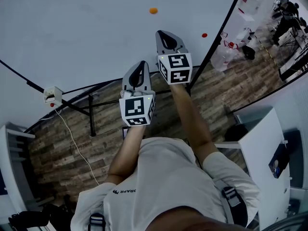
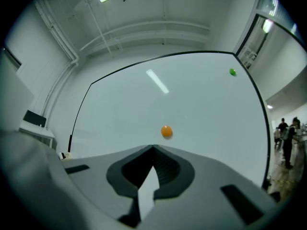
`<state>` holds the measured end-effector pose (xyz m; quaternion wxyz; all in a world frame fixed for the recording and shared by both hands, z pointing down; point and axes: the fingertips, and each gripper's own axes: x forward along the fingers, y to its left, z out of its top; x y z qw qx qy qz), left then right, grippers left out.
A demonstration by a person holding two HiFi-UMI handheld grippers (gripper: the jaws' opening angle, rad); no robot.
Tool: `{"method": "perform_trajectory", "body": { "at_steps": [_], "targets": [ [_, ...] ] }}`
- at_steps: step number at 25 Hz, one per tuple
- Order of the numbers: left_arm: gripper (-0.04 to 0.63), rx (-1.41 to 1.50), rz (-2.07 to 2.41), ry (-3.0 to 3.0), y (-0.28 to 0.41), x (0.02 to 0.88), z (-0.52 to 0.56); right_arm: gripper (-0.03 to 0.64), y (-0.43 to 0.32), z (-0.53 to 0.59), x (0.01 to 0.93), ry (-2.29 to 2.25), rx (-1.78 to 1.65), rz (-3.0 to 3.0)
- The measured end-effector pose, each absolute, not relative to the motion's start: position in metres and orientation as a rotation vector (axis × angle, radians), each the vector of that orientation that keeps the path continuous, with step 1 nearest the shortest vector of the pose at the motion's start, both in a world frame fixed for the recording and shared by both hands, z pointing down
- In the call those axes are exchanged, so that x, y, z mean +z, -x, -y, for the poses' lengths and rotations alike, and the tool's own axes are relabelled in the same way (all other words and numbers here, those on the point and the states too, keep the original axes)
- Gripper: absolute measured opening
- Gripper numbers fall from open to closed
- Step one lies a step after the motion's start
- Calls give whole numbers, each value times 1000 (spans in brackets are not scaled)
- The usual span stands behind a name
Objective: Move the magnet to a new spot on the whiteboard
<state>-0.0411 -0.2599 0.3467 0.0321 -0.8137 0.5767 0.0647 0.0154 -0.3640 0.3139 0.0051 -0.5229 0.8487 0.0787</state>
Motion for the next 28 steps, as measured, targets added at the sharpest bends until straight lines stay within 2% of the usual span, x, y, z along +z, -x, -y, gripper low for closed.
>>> {"method": "perform_trajectory", "body": {
  "at_steps": [28],
  "targets": [
    [3,203,-1681,2496,41,333,254,14,-24,294,338,1522,165,-2672]
  ]
}}
